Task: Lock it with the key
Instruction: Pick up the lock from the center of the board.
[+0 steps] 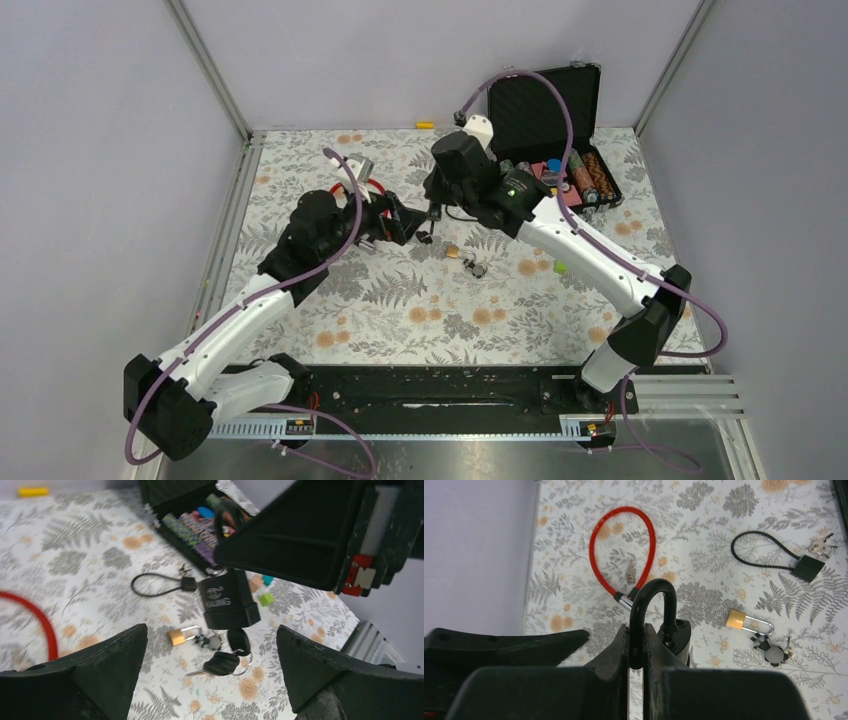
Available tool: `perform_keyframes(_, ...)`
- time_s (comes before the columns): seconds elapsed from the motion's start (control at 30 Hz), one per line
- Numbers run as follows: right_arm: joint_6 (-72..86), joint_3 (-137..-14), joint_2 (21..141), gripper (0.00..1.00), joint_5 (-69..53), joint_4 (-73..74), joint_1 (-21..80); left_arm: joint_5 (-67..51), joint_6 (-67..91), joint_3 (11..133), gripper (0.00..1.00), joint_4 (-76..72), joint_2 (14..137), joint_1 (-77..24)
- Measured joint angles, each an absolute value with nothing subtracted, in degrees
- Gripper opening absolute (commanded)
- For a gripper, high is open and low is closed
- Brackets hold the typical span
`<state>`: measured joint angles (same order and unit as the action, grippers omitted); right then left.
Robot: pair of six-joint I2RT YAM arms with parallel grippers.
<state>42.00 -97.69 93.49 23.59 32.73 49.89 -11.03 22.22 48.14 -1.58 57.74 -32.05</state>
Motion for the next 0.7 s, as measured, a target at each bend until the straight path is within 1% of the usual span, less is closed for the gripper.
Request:
perform_keyframes(0.17,42.4,-102.1,92.8,0.00,24.1,32.8,49.3,-14.5,19.7,50.8,0.99,-8.1,61.9,-34.7)
perform_keyframes(0.3,43.3,-103.8,92.4,0.00,24.1,32.7,48.9,-14.4,17.8,50.9,0.99,-12.8,63.4,-36.4)
perform_keyframes(0.4,43.6,-104.7,92.4,0.00,24.0,32.8,48.6,-13.0,16.0,50.9,0.97,-15.1,64.8,-37.3)
perform_keyframes(0.6,44.9,-105.9,92.4,0.00,23.8,32.9,48.3,-6.8,12.2,50.9,0.82,-18.3,68.1,-38.9)
perform_keyframes(0.67,45.5,-106.2,92.4,0.00,23.4,32.9,48.0,-4.6,10.8,50.9,0.74,-19.9,69.0,-39.3)
perform_keyframes(0.7,45.8,-106.2,92.4,0.00,23.2,32.9,47.9,-3.8,10.3,50.9,0.68,-20.6,69.3,-39.5)
